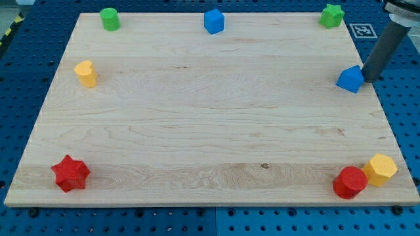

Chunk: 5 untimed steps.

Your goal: Push blue triangle slightly to the left

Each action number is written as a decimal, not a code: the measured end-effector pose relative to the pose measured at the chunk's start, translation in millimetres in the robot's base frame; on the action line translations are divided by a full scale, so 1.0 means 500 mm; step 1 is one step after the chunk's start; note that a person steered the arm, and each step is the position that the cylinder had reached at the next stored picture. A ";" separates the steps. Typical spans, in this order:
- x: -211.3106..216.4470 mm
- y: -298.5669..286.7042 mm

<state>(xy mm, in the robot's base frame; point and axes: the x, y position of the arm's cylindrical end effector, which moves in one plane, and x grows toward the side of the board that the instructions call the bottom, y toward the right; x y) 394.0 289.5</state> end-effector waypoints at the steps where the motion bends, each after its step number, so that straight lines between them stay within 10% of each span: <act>1: 0.000 -0.017; 5: 0.000 -0.136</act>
